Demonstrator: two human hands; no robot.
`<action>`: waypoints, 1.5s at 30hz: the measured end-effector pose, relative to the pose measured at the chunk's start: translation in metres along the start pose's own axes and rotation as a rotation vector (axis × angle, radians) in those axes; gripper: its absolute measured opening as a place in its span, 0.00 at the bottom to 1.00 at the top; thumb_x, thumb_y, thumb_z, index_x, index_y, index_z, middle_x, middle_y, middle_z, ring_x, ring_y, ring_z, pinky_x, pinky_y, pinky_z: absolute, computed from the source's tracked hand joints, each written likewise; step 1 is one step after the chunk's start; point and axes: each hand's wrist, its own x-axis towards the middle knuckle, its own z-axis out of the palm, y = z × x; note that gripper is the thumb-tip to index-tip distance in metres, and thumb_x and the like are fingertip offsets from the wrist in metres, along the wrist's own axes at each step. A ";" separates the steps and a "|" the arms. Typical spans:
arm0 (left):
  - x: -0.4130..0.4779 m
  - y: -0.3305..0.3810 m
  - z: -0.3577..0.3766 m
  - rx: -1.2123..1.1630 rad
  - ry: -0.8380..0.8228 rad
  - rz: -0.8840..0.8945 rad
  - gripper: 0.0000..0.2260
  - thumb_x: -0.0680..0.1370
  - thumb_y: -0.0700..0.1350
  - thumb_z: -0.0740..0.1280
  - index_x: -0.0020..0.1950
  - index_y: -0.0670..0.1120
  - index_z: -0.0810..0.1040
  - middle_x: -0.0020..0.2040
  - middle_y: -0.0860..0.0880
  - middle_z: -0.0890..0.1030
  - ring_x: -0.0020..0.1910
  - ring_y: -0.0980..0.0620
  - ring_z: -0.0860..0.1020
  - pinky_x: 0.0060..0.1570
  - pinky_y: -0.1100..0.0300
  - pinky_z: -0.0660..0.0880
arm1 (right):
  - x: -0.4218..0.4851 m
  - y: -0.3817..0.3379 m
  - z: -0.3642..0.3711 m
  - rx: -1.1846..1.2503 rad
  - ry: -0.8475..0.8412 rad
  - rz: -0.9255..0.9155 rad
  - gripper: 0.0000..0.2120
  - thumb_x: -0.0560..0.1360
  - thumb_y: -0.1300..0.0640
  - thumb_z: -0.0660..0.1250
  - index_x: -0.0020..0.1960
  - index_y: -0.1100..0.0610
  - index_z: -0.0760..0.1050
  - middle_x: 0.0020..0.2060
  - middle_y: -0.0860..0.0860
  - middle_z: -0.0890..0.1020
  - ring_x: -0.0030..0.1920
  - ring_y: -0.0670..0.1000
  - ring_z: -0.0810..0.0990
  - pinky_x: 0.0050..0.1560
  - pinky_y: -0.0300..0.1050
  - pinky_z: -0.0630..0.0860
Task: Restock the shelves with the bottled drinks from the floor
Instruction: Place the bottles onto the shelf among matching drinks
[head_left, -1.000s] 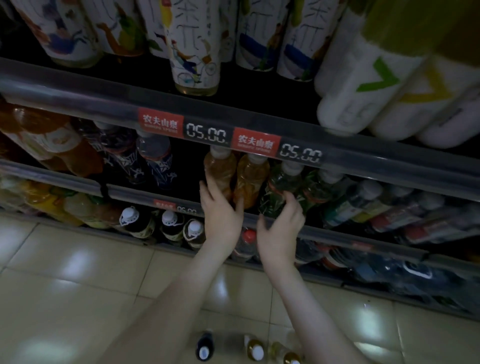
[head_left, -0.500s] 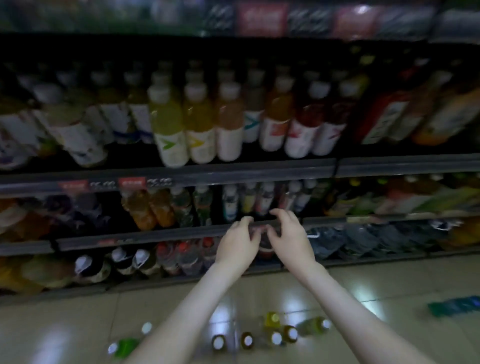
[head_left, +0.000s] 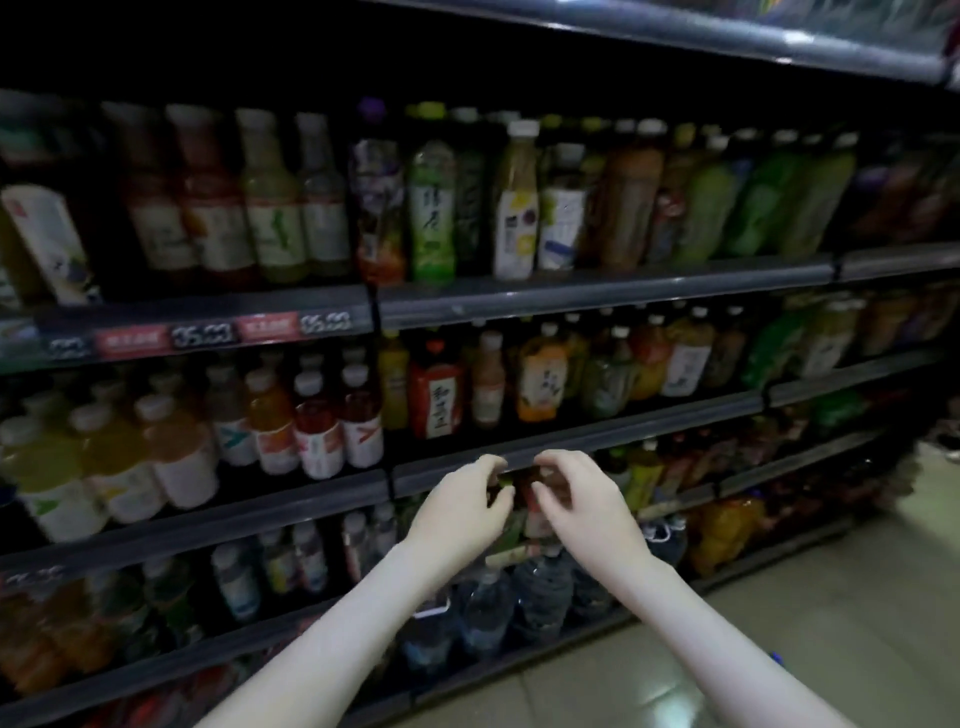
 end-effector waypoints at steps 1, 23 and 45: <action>0.009 0.008 0.003 0.022 0.007 0.009 0.18 0.81 0.53 0.60 0.71 0.53 0.67 0.66 0.52 0.75 0.62 0.54 0.75 0.58 0.57 0.74 | 0.007 0.009 -0.011 0.003 0.008 -0.006 0.15 0.80 0.54 0.62 0.67 0.51 0.70 0.57 0.40 0.71 0.60 0.42 0.73 0.57 0.33 0.69; 0.271 0.092 0.166 0.101 0.055 -0.053 0.28 0.82 0.50 0.59 0.79 0.53 0.50 0.78 0.48 0.53 0.76 0.46 0.56 0.66 0.55 0.67 | 0.192 0.269 -0.097 0.101 -0.159 0.282 0.32 0.79 0.54 0.64 0.77 0.52 0.52 0.75 0.51 0.60 0.73 0.50 0.63 0.66 0.43 0.67; 0.363 0.127 0.241 0.028 0.081 -0.228 0.36 0.76 0.50 0.70 0.77 0.55 0.53 0.75 0.43 0.57 0.71 0.43 0.64 0.65 0.56 0.68 | 0.311 0.365 -0.116 0.227 -0.316 -0.091 0.29 0.75 0.47 0.70 0.72 0.50 0.64 0.62 0.47 0.68 0.63 0.44 0.67 0.62 0.39 0.65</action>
